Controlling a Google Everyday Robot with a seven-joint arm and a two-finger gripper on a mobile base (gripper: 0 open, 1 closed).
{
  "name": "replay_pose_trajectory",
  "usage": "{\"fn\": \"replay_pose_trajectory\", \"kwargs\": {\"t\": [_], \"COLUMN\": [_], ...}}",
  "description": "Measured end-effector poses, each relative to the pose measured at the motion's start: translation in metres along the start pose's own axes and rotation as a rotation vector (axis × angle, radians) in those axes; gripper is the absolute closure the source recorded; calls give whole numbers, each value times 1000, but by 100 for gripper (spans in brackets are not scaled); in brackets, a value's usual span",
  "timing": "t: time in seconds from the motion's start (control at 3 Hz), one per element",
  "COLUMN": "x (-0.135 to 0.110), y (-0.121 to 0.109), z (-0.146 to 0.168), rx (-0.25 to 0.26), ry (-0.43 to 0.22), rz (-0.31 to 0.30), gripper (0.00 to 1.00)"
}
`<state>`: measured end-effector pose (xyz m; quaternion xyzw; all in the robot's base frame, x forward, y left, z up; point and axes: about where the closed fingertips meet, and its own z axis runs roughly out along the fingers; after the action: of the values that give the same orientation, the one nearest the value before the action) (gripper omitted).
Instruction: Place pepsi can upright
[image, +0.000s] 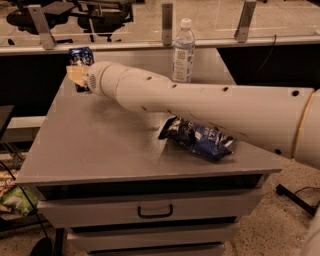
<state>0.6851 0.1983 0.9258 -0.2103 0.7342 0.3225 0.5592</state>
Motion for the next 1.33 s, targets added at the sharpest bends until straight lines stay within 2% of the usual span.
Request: {"fn": "replay_pose_trajectory", "kwargs": {"t": [0.33, 0.67, 1.33], "x": [0, 1, 14], "y": [16, 25, 40], "z": [3, 2, 6], "rx": [-3, -3, 17], "ry": [-61, -90, -108], "rz": [-16, -26, -88], "gripper": [100, 100, 100]}}
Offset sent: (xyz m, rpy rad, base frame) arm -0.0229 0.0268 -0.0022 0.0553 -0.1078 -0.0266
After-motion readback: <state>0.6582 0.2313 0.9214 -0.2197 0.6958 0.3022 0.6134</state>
